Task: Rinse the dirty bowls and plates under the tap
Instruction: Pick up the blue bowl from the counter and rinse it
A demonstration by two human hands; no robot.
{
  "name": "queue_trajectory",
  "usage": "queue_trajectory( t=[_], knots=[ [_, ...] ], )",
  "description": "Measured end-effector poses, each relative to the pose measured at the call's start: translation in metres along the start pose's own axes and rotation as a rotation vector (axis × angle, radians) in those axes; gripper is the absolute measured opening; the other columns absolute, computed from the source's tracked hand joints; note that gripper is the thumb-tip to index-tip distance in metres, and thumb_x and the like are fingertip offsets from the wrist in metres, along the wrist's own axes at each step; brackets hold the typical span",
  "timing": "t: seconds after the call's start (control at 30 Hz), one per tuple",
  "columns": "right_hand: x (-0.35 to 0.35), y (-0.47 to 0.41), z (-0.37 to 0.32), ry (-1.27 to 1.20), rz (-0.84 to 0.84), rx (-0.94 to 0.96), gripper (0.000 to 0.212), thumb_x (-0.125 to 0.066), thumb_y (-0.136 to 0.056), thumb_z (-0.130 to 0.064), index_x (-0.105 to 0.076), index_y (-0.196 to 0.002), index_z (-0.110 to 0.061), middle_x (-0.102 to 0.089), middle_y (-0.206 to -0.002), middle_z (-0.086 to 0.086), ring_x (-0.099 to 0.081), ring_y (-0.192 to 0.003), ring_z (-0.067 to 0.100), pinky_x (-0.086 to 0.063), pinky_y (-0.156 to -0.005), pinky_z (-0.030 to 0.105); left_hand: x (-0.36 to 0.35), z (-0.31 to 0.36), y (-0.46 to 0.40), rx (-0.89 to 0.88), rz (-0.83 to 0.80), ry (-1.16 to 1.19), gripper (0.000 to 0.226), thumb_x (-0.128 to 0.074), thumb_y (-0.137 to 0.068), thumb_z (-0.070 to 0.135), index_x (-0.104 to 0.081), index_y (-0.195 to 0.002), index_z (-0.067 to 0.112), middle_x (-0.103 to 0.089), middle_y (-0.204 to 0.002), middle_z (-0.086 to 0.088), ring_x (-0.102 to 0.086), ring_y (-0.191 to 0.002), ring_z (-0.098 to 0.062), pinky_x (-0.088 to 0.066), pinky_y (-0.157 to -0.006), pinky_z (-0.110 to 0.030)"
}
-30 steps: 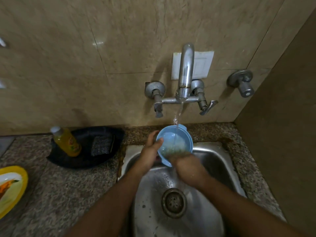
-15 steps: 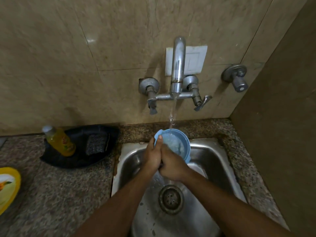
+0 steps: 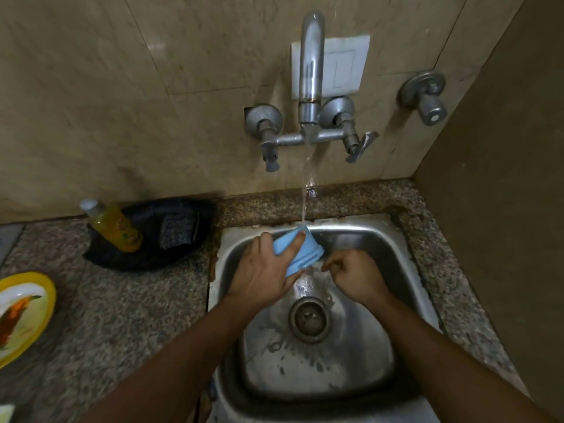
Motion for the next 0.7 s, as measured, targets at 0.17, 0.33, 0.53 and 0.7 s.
queue_trajectory(
  t=[0.17,0.33,0.53,0.7],
  knots=[
    [-0.01,0.0,-0.007,-0.012,-0.033,0.033,0.019,-0.058,-0.086,-0.019,-0.074,-0.089,-0.029,-0.073,-0.093,-0.01,-0.066,-0.089,0.01,-0.053,-0.087,0.034,0.0,-0.001,0.006,-0.049,0.092,-0.03,0.069,-0.038,-0.083,0.06,-0.037,-0.144,0.027,-0.046,-0.092,-0.013,-0.052,-0.076,-0.027,-0.048,-0.061,-0.034],
    [-0.01,0.005,-0.014,0.053,0.078,0.045,0.02,-0.057,-0.082,-0.017,-0.074,-0.089,-0.026,-0.074,-0.092,-0.008,-0.067,-0.089,0.014,-0.051,-0.08,0.027,-0.007,-0.025,0.0,0.456,-0.08,0.397,0.055,-0.037,-0.094,0.061,-0.039,-0.143,0.038,-0.045,-0.119,-0.012,-0.057,-0.094,-0.027,-0.051,-0.077,-0.034],
    [-0.039,0.016,-0.071,0.227,0.009,0.439,0.058,-0.038,-0.088,-0.043,-0.053,-0.136,-0.013,-0.058,-0.134,0.009,-0.058,-0.118,0.024,-0.042,-0.102,0.032,-0.026,-0.03,-0.026,0.785,-0.097,1.12,0.049,-0.035,-0.095,0.063,-0.062,-0.121,0.031,-0.066,-0.114,0.004,-0.062,-0.106,-0.016,-0.046,-0.094,-0.031],
    [-0.037,0.002,-0.073,0.349,-0.117,0.574,0.073,-0.06,-0.073,-0.027,-0.041,-0.144,-0.022,-0.061,-0.131,0.003,-0.063,-0.107,0.023,-0.049,-0.092,0.03,-0.016,-0.027,-0.047,0.695,0.016,1.323,0.023,-0.047,-0.101,0.038,-0.069,-0.106,0.031,-0.074,-0.101,0.004,-0.067,-0.095,-0.006,-0.052,-0.084,-0.025]
  ],
)
Point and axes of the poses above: each hand's wrist, its own y-axis away from the middle knuckle, its own x-axis out of the back of the hand, z = x × y, the point moved 4 cm from there along -y, towards the middle knuckle
